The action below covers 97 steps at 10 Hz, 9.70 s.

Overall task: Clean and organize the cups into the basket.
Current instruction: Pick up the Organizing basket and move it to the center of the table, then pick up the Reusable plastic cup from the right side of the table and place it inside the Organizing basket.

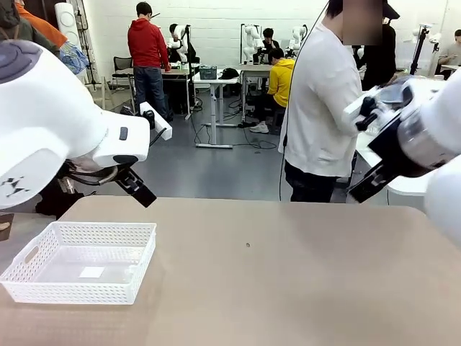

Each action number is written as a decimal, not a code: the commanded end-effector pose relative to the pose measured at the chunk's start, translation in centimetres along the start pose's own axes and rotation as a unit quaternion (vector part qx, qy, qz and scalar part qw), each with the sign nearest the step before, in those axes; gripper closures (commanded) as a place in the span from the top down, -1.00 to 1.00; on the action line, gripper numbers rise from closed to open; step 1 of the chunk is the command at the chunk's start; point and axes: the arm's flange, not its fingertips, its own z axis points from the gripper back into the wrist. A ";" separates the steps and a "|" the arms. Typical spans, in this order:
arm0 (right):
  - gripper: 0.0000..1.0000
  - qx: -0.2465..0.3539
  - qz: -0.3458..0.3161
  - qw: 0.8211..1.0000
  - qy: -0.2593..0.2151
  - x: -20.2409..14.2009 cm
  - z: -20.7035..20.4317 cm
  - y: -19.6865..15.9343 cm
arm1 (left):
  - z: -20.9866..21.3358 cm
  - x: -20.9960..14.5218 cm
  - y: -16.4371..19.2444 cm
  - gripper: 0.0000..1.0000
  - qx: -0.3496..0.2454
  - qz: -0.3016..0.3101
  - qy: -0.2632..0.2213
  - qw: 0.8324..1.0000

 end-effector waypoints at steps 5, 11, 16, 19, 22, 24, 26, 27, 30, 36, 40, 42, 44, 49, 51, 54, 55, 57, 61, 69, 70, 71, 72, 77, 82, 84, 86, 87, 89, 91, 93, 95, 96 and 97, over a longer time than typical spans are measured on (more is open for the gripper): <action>1.00 0.000 0.000 1.000 0.000 0.0 0.0 0.0 | 0.0 0.0 0.0 1.00 0.000 0.000 0.000 1.000; 1.00 0.562 -0.279 0.777 -0.045 -4.9 -2.2 -11.8 | -2.0 -4.3 12.4 1.00 -0.697 0.250 -0.084 0.667; 1.00 0.692 -0.394 0.605 -0.002 -16.8 -7.9 -20.8 | -4.6 -13.1 18.9 1.00 -0.743 0.356 0.074 0.562; 1.00 0.698 -0.403 0.592 -0.010 -20.2 -8.8 -22.4 | -4.7 -17.1 20.8 1.00 -0.605 0.485 0.118 0.620; 1.00 0.669 -0.436 0.601 -0.018 -22.6 -8.8 -23.7 | -3.6 -20.1 22.7 1.00 -0.546 0.552 0.068 0.626; 1.00 0.629 -0.480 0.611 -0.030 -24.4 -8.6 -24.6 | -2.8 -22.3 24.2 1.00 -0.493 0.602 0.057 0.626; 1.00 0.589 -0.515 0.622 -0.033 -26.0 -7.8 -25.3 | -2.0 -24.6 24.6 1.00 -0.465 0.631 0.040 0.619; 1.00 0.565 -0.536 0.626 -0.027 -26.5 -7.8 -25.3 | -1.8 -25.3 25.0 1.00 -0.465 0.636 0.031 0.615; 1.00 0.565 -0.526 0.635 -0.035 -27.7 -7.9 -26.7 | -1.8 -25.8 25.8 1.00 -0.467 0.632 0.031 0.618; 1.00 0.565 -0.526 0.635 -0.035 -27.7 -7.9 -26.7 | -1.8 -25.8 25.8 1.00 -0.467 0.632 0.031 0.618; 1.00 0.565 -0.526 0.635 -0.035 -27.7 -7.9 -26.7 | -1.8 -25.8 25.8 1.00 -0.467 0.632 0.031 0.618; 1.00 0.565 -0.526 0.635 -0.035 -27.7 -7.9 -26.7 | -1.8 -25.8 25.8 1.00 -0.467 0.632 0.031 0.618; 1.00 0.565 -0.526 0.635 -0.035 -27.7 -7.9 -26.7 | -1.8 -25.8 25.8 1.00 -0.467 0.632 0.031 0.618; 1.00 0.565 -0.526 0.635 -0.035 -27.7 -7.9 -26.7 | -1.8 -25.8 25.8 1.00 -0.467 0.632 0.031 0.618; 1.00 0.565 -0.526 0.635 -0.035 -27.7 -7.9 -26.7 | -1.8 -25.8 25.8 1.00 -0.467 0.632 0.031 0.618; 1.00 0.565 -0.526 0.635 -0.035 -27.7 -7.9 -26.7 | -1.8 -25.8 25.8 1.00 -0.467 0.632 0.031 0.618; 1.00 0.565 -0.526 0.635 -0.035 -27.7 -7.9 -26.7 | -1.8 -25.8 25.8 1.00 -0.467 0.632 0.031 0.618; 1.00 0.565 -0.526 0.635 -0.035 -27.7 -7.9 -26.7 | -1.8 -25.8 25.8 1.00 -0.467 0.632 0.031 0.618; 1.00 0.565 -0.526 0.635 -0.035 -27.7 -7.9 -26.7 | -1.8 -25.8 25.8 1.00 -0.467 0.632 0.031 0.618; 1.00 0.565 -0.526 0.635 -0.035 -27.7 -7.9 -26.7 | -1.8 -25.8 25.8 1.00 -0.467 0.632 0.031 0.618; 1.00 0.565 -0.526 0.635 -0.035 -27.7 -7.9 -26.7 | -1.8 -25.8 25.8 1.00 -0.467 0.632 0.031 0.618; 1.00 0.565 -0.526 0.635 -0.035 -27.7 -7.9 -26.7 | -1.8 -25.8 25.8 1.00 -0.467 0.632 0.031 0.618; 1.00 0.565 -0.526 0.635 -0.035 -27.7 -7.9 -26.7 | -1.8 -25.8 25.8 1.00 -0.467 0.632 0.031 0.618; 1.00 0.565 -0.526 0.635 -0.035 -27.7 -7.9 -26.7 | -1.8 -25.8 25.8 1.00 -0.467 0.632 0.031 0.618; 1.00 0.560 -0.532 0.634 -0.030 -27.5 -7.9 -26.3 | -1.9 -25.9 25.7 1.00 -0.465 0.634 0.030 0.617; 1.00 0.462 -0.399 0.784 -0.113 -25.0 -7.3 -24.8 | 1.2 -22.7 25.4 1.00 -0.422 0.551 0.036 0.719; 1.00 0.393 -0.253 0.871 -0.153 -23.2 -8.8 -23.1 | 3.0 -17.4 22.8 1.00 -0.346 0.456 0.106 0.813; 1.00 0.381 -0.207 0.888 -0.157 -22.9 -9.9 -22.3 | 3.0 -15.0 21.5 1.00 -0.315 0.437 0.128 0.833; 1.00 0.368 -0.129 0.907 -0.159 -23.2 -11.4 -20.5 | 2.3 -12.0 18.8 1.00 -0.232 0.402 0.167 0.870; 1.00 0.384 -0.103 0.907 -0.138 -24.1 -12.0 -19.7 | 0.8 -10.5 15.6 1.00 -0.160 0.375 0.186 0.894; 1.00 0.428 -0.117 0.890 -0.106 -25.7 -11.6 -20.1 | -0.8 -11.0 14.7 1.00 -0.094 0.347 0.185 0.914; 1.00 0.404 -0.106 0.900 -0.125 -25.0 -12.2 -19.4 | -1.5 -11.7 16.2 1.00 -0.094 0.355 0.194 0.910; 1.00 0.404 -0.106 0.900 -0.125 -25.0 -12.2 -19.4 | -1.0 -10.7 15.0 1.00 -0.108 0.335 0.185 0.918; 1.00 0.404 -0.106 0.900 -0.125 -25.0 -12.2 -19.4 | -1.0 -10.7 15.0 1.00 -0.108 0.335 0.185 0.918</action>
